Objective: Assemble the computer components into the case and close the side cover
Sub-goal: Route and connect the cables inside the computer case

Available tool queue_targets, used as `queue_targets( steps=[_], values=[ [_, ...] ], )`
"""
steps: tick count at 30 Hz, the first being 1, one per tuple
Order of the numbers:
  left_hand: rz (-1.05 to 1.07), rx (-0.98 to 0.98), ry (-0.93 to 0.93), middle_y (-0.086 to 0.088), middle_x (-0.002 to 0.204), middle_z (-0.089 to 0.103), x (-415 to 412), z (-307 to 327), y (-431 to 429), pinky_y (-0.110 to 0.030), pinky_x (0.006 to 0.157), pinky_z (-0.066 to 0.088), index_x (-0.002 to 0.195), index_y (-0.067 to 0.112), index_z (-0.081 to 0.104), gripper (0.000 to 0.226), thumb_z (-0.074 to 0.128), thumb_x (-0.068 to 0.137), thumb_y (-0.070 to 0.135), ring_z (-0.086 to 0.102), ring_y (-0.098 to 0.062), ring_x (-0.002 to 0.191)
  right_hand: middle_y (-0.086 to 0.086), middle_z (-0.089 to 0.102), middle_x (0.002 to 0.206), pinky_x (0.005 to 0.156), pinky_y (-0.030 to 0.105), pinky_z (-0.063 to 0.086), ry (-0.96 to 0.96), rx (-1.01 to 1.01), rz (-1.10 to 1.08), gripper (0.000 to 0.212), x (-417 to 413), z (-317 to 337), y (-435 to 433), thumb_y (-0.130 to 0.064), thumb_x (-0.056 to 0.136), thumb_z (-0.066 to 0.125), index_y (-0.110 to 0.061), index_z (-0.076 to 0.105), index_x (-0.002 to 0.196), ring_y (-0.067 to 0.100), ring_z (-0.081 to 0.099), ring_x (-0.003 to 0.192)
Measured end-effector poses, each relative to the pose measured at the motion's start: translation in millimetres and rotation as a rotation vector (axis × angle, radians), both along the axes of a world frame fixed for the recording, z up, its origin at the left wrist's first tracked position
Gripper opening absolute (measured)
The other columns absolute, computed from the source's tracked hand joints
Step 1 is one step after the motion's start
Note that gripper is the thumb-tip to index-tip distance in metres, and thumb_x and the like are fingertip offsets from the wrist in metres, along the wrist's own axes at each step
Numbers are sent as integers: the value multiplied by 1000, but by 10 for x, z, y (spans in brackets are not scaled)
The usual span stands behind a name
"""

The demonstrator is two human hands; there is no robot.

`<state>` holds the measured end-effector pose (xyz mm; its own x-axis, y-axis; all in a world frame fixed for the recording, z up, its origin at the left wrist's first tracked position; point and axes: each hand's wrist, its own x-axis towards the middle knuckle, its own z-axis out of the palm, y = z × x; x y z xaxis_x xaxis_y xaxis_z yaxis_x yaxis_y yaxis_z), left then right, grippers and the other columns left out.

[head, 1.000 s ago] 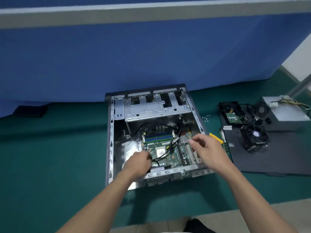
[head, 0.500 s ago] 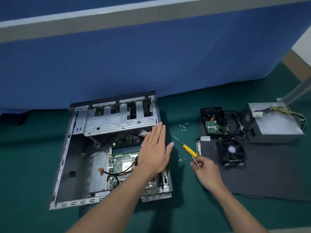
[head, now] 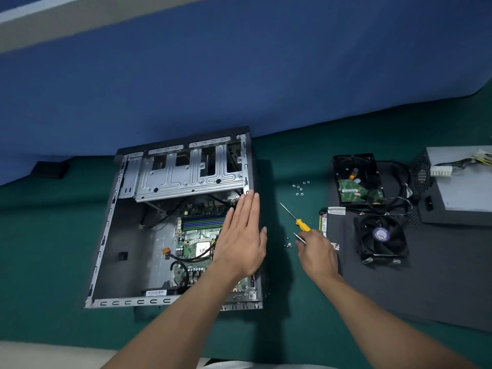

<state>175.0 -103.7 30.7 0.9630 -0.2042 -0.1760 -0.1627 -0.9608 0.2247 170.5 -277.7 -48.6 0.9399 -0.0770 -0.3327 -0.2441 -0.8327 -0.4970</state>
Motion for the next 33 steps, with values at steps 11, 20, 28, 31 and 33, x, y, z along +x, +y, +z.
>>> queue_targets(
  steps=[11,20,28,31,33],
  values=[
    [10,11,19,11,152,-37,6,12,-1,-26,113,-19,144,24,-33,68,18,102,40,-37,0,136,9,59,111,76,38,48,86,-183,141,11,64,-92,26,-11,97,46,-9,56,101,31,60,98],
    [-12,12,-47,2,161,-17,13,104,-47,-25,115,-17,153,16,-13,66,19,103,46,-24,-8,144,0,46,56,49,30,31,101,833,-613,23,310,524,223,-22,92,63,-12,58,72,16,38,50],
    [234,-651,-301,7,96,70,256,772,-215,-31,84,51,104,17,69,15,65,90,21,64,-8,90,0,50,61,33,17,21,190,1479,-671,9,430,1405,505,-8,93,59,-4,61,85,6,35,42],
    [228,-709,-357,5,88,70,281,896,-105,-31,80,51,93,13,74,8,68,88,16,63,-9,83,2,49,62,32,18,21,220,1556,-702,6,416,1552,662,-6,93,57,-3,61,91,6,35,41],
    [247,-753,-349,4,87,71,277,905,25,-30,79,51,91,10,75,8,69,88,14,64,-9,82,2,48,62,31,17,22,249,1598,-750,5,395,1605,783,-5,93,56,-4,60,92,6,34,40]
  ],
)
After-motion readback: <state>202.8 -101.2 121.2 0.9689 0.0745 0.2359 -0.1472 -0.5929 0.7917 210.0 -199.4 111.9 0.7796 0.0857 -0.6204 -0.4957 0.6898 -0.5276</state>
